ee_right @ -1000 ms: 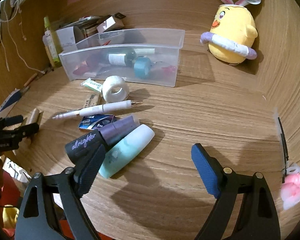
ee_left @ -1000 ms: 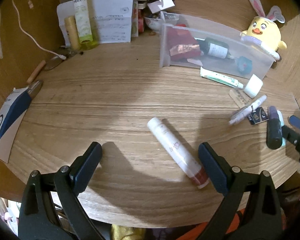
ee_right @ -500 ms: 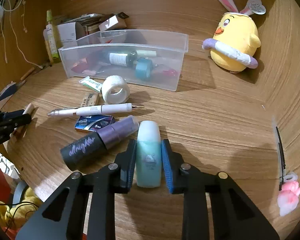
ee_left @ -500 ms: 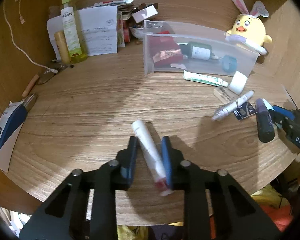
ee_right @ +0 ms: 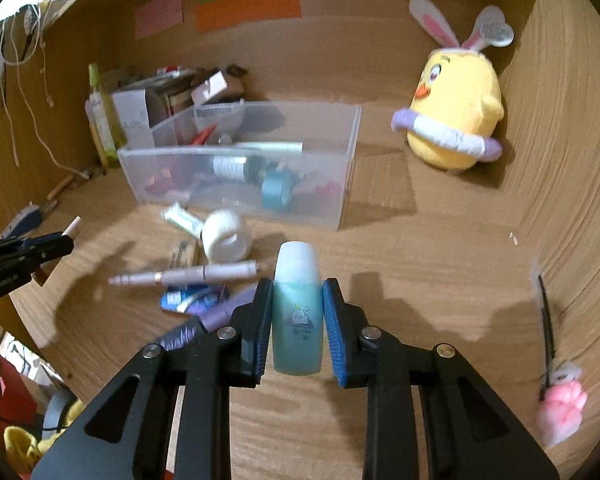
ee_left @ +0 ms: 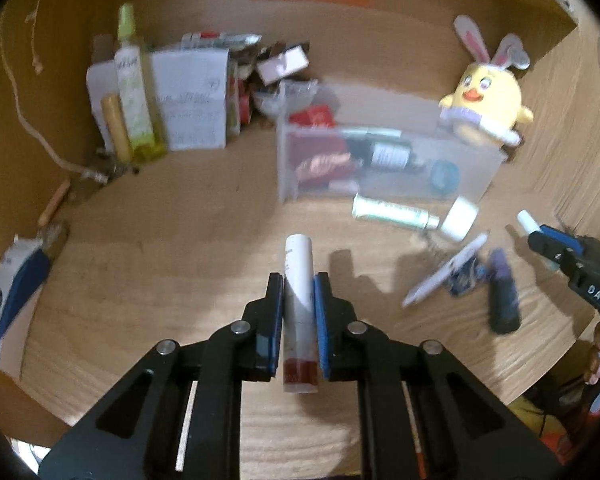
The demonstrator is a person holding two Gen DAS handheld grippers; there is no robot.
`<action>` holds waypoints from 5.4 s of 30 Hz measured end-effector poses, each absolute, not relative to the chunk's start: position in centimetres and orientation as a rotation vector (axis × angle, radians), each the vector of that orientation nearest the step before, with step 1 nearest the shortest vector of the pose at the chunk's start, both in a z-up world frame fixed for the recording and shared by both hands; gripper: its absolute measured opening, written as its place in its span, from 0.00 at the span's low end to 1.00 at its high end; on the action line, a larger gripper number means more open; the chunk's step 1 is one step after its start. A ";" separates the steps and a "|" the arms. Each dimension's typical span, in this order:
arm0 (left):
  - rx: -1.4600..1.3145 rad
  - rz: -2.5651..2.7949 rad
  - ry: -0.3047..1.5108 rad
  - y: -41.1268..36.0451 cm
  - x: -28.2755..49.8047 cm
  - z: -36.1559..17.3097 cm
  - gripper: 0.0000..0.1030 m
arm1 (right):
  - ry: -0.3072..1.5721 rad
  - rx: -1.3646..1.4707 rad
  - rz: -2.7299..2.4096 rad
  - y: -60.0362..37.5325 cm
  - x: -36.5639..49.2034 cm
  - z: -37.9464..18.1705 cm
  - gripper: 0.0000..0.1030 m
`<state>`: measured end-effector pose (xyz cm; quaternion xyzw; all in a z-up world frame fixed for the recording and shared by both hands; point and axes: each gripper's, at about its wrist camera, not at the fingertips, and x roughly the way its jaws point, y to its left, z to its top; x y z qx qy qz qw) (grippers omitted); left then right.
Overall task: Organize objects
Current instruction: 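Drop white tube in box with left tool while right tool drops mint bottle in, then grasp white pen with left tool while right tool grasps purple spray bottle, then drop pen in box with left tool while right tool drops spray bottle in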
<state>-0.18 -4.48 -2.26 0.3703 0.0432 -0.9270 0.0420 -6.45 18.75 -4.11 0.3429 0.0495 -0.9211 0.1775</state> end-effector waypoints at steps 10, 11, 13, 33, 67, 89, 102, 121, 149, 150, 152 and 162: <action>0.993 -2.955 0.124 -3.1 -3.4 1.9 0.14 | 0.083 0.836 -2.630 18.5 -8.9 -0.2 0.22; 0.982 -2.963 0.124 -3.0 -3.9 2.2 0.14 | 0.078 0.824 -2.631 18.4 -9.3 0.2 0.22; 0.971 -2.979 0.128 -2.7 -4.8 2.7 0.14 | 0.072 0.796 -2.639 18.2 -10.0 1.0 0.22; 1.078 -3.032 0.190 -2.4 -14.9 4.1 0.14 | 0.175 0.850 -2.585 13.5 -18.9 2.3 0.22; 1.134 -3.041 0.069 -0.4 -16.1 3.2 0.54 | 0.286 0.991 -2.550 11.7 -21.1 -0.9 0.46; 1.316 -3.030 -0.008 2.0 -7.5 -2.0 0.83 | 0.158 1.047 -2.506 16.5 -10.2 -2.4 0.74; 1.504 -3.024 0.081 2.0 -5.8 -5.8 0.49 | 0.190 1.132 -2.404 15.1 -5.8 -6.2 0.73; 1.560 -3.064 -0.065 5.5 -4.8 -5.2 0.18 | 0.208 1.128 -2.443 17.3 -6.2 -7.0 0.23; 1.276 -3.209 -0.045 6.9 -3.2 0.4 0.00 | 0.032 1.003 -2.557 20.6 -6.9 -3.0 0.23; 1.261 -3.221 -0.051 7.0 -3.3 0.8 0.00 | 0.031 0.992 -2.560 20.6 -6.9 -2.7 0.23; 1.260 -3.240 -0.070 7.2 -3.3 1.2 0.00 | 0.037 0.980 -2.566 20.5 -6.8 -2.5 0.23; 1.567 -3.176 -0.253 10.6 -3.7 -3.5 0.22 | 0.010 1.014 -2.572 21.4 -7.1 -3.1 0.23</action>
